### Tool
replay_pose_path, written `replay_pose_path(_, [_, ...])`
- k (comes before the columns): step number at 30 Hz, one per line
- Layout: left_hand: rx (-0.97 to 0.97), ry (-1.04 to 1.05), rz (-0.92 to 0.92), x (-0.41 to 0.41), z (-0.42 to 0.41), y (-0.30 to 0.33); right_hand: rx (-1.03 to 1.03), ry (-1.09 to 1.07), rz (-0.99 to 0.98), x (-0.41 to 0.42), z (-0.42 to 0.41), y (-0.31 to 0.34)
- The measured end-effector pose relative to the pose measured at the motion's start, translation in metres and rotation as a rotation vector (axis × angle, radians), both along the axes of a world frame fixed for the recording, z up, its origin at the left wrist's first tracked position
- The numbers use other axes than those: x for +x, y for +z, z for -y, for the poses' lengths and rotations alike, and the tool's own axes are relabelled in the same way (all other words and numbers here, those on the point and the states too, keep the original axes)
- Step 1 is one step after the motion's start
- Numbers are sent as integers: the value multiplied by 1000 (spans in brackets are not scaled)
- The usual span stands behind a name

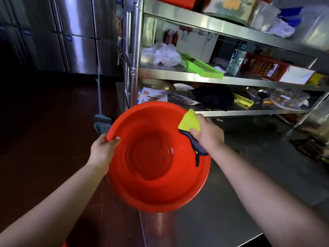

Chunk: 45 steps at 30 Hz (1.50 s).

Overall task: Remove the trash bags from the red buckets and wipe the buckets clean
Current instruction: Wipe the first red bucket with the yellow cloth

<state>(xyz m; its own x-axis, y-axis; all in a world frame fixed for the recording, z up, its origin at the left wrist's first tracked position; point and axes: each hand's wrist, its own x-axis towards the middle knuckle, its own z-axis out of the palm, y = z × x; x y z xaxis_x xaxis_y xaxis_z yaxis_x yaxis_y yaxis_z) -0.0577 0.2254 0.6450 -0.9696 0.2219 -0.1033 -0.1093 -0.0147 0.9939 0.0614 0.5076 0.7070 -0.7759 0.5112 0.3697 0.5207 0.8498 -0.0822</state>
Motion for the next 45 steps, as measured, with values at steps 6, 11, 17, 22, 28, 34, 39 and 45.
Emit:
replay_pose_path(6, [18, 39, 12, 14, 0, -3, 15, -145, -122, 24, 23, -34])
replay_pose_path(11, [-1, 86, 56, 16, 2, -6, -125, -186, -203, 46, 37, -49])
replay_pose_path(17, [11, 162, 204, 25, -8, -7, -334, -206, -375, 84, 45, -60])
replay_pose_path(22, [38, 191, 377, 41, -26, -1, -348, -184, -558, 107, 28, -37])
replay_pose_path(28, [60, 92, 473, 74, -57, 5, -296, 9, -581, 130, -3, -12])
replay_pose_path(34, [139, 20, 501, 139, -75, 6, -263, 173, -555, 160, -33, -21])
replay_pose_path(39, [-578, 39, -582, 190, -60, -12, -229, 281, -542, 180, -50, -31])
replay_pose_path(45, [-1023, -320, -1384, 206, -76, -15, -236, 383, -583, 191, -52, -32])
